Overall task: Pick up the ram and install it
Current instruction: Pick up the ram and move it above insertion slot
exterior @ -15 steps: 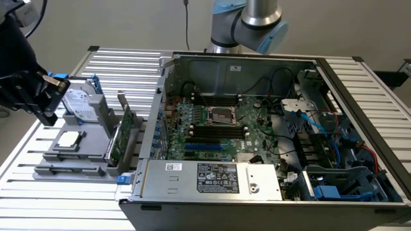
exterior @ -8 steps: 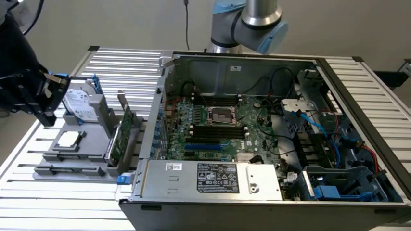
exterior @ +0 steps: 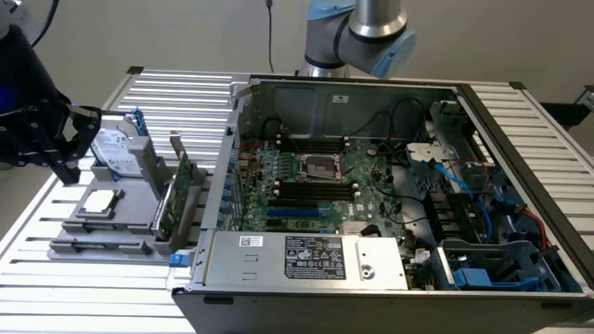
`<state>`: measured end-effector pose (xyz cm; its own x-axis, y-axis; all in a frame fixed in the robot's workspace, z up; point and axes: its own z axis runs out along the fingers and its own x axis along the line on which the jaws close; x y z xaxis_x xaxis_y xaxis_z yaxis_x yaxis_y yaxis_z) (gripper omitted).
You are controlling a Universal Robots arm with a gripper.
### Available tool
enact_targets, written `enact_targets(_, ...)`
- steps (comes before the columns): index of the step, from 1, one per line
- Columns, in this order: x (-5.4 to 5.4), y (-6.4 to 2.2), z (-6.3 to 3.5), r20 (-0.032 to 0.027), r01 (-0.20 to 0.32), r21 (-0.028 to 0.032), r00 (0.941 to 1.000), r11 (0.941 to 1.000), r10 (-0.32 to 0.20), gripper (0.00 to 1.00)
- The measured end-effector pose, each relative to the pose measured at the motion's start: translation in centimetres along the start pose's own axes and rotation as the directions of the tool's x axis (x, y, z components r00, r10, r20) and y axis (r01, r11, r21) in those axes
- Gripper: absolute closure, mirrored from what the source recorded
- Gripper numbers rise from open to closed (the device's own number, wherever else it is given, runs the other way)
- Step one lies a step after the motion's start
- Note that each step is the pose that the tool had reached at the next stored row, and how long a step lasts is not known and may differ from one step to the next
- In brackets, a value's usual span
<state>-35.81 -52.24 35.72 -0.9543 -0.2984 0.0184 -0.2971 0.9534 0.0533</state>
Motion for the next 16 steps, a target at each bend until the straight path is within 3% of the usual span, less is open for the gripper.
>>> enact_targets(4, 0.0, -0.01, 0.33, -0.0038, 0.073, 0.0011, 0.9973, 0.9973, -0.073, 0.89)
enact_targets(8, 0.0, -0.03, 0.68, -0.0078, 0.145, 0.0021, 0.9894, 0.9894, -0.145, 0.89)
enact_targets(12, 0.0, -0.05, 1.03, -0.0118, 0.217, 0.0026, 0.9761, 0.9762, -0.217, 0.89)
enact_targets(16, 0.0, -0.07, 1.37, -0.0159, 0.286, 0.0029, 0.9580, 0.9581, -0.286, 0.89)
